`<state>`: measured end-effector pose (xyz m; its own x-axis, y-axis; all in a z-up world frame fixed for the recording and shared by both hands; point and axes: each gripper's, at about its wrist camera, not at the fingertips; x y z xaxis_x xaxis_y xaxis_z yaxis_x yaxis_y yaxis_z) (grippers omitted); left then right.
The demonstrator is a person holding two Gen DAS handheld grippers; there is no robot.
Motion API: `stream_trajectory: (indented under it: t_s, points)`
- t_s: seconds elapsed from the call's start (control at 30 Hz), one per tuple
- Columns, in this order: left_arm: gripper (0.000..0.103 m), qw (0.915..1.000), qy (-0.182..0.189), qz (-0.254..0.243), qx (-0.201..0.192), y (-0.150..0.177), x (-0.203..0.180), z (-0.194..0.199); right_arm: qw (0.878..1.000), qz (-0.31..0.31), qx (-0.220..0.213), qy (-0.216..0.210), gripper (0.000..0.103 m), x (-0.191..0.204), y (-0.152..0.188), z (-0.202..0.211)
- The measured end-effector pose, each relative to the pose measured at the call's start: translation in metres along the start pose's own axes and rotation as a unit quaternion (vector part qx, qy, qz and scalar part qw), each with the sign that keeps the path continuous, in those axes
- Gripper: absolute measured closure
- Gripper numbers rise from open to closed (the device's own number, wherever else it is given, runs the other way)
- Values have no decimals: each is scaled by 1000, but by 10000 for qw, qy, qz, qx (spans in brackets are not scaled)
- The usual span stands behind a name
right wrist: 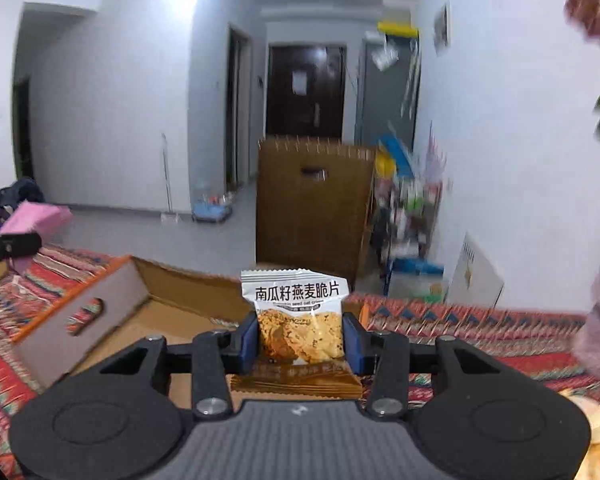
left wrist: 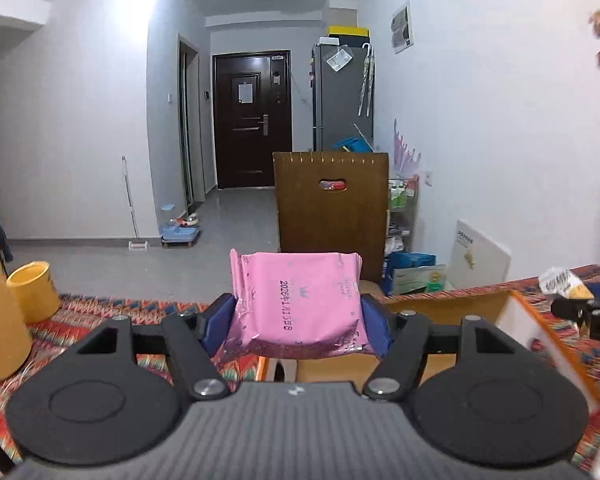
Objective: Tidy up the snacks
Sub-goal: 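Carry both packets into the orange box and open both tools, then withdraw both tools from the box back toward the snack pile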
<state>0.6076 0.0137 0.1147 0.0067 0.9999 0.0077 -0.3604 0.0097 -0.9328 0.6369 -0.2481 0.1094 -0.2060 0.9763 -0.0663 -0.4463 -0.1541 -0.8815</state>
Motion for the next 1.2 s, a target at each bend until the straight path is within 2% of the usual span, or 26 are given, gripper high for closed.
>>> stream_trajectory:
  t_s: [0.13, 0.2, 0.33, 0.37, 0.4, 0.47, 0.57, 0.67, 0.73, 0.8, 0.93, 1.03, 1.13, 1.2]
  points:
    - [35, 9992, -2, 30, 398, 0, -2, -58, 9993, -63, 360, 107, 61, 1, -2, -54]
    - [34, 9985, -28, -149, 526, 4, -4, -82, 9981, -8, 573, 216, 61, 6, -1, -79]
    - [34, 9948, -510, -472, 750, 19, -7, -117, 9958, 91, 818, 407, 61, 15, 1, -108]
    - [33, 9931, -557, -544, 874, 20, -7, -120, 9957, 137, 820, 410, 57, 17, 0, -109]
    - [32, 9916, -593, -559, 1000, 20, -7, -122, 9958, 218, 787, 423, 43, 19, -1, -111]
    - [28, 9905, -551, -431, 1183, 20, -5, -124, 9955, 270, 794, 438, 29, 20, -2, -113]
    - [25, 9868, -482, -328, 1510, 22, -3, -123, 9949, 350, 878, 339, 29, 18, -5, -120]
    - [17, 9863, -289, -237, 1606, 24, 0, -119, 9962, 323, 789, 182, 29, 15, -7, -119]
    - [17, 9872, -287, -162, 1562, 21, 3, -112, 9974, 299, 643, 117, 26, 13, -7, -112]
    - [14, 9892, -236, 25, 1444, 15, 8, -100, 9979, 249, 547, 224, 26, 12, -7, -101]
    - [13, 9926, -79, 238, 1184, -7, 19, -62, 9992, 134, 333, 154, 26, 6, -17, -67]
    - [10, 9949, -13, 332, 950, -28, 22, -23, 9996, 174, 140, 170, 24, 5, -27, -29]
    - [10, 9973, 63, 203, 697, -43, 21, 24, 9995, 269, -88, 126, 21, 6, -36, 19]
    - [8, 9985, 112, 95, 532, -48, 20, 60, 9992, 311, -228, 56, 16, 4, -39, 54]
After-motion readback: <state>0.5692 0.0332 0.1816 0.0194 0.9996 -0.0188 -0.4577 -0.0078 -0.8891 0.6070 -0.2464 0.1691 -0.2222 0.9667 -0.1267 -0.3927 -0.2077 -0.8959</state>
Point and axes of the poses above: each gripper's, at about its wrist camera, not at the fingertips, and z roughly against the way its jaws point, x to its left, y to its underside, and after that the axes turned 2 degrees about z, right-handed
